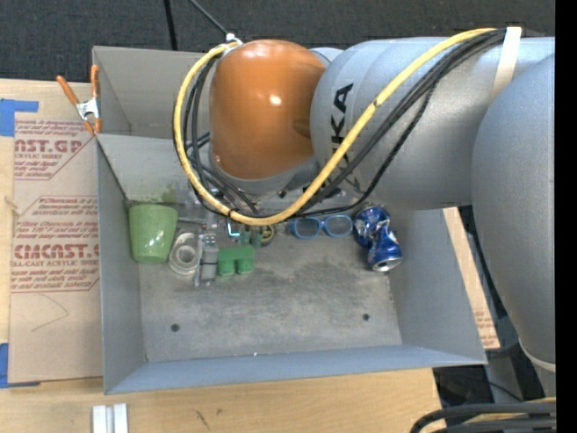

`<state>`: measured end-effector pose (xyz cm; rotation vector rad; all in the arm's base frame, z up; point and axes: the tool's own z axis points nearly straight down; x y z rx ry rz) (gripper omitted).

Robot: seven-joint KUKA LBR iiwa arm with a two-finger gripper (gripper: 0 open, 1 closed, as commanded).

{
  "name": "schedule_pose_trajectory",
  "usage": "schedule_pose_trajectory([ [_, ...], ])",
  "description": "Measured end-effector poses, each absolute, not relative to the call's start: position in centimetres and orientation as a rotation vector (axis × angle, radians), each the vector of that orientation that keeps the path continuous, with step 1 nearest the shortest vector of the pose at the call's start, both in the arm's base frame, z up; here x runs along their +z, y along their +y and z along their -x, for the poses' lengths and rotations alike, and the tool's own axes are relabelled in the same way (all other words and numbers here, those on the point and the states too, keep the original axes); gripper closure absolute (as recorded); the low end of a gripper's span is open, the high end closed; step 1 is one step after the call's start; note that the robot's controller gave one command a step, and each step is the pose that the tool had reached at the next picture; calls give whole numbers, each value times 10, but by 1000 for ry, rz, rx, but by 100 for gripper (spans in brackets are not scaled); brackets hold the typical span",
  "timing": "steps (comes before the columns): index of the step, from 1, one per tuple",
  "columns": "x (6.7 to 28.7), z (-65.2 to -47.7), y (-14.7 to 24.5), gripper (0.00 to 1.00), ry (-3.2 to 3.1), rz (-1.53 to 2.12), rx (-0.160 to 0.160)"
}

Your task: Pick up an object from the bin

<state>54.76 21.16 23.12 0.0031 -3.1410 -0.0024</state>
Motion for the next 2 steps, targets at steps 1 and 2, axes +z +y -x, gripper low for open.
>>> schedule_pose_trajectory([
  [1, 138, -561, 105, 0, -3135, 106, 6],
  [2, 65, -590, 112, 0, -3136, 125, -1],
])
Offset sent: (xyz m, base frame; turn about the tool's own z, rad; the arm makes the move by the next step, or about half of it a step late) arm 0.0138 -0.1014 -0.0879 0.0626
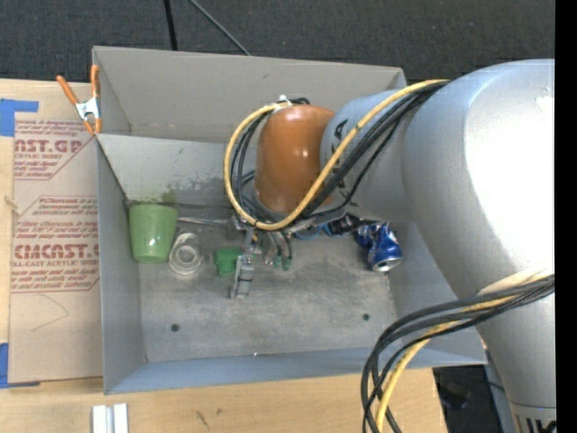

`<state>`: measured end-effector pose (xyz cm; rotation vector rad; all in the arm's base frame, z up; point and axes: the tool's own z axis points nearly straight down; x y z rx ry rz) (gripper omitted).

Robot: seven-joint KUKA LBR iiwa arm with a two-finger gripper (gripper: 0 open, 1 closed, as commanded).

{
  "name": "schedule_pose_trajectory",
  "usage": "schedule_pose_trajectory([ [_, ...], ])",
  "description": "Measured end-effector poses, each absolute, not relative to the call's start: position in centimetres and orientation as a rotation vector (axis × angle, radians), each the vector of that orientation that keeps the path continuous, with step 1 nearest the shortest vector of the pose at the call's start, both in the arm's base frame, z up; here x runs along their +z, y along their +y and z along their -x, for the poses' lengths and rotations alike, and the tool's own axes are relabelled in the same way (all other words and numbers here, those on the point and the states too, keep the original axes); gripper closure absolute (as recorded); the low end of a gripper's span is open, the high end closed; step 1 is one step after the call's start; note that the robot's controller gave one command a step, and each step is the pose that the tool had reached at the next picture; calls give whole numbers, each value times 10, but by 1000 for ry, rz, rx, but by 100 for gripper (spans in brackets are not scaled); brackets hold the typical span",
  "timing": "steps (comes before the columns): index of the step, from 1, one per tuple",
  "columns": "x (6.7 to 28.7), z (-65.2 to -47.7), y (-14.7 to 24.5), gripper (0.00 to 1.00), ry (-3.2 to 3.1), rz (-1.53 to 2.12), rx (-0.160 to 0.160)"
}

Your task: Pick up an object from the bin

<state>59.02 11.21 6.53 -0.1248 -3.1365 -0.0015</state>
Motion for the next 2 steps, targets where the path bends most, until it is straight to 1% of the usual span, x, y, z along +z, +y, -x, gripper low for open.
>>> schedule_pose_trajectory([
  [1, 70, -591, 112, 100, -3140, 125, -3],
  [2, 212, -570, 132, 100, -3148, 145, -6],
])
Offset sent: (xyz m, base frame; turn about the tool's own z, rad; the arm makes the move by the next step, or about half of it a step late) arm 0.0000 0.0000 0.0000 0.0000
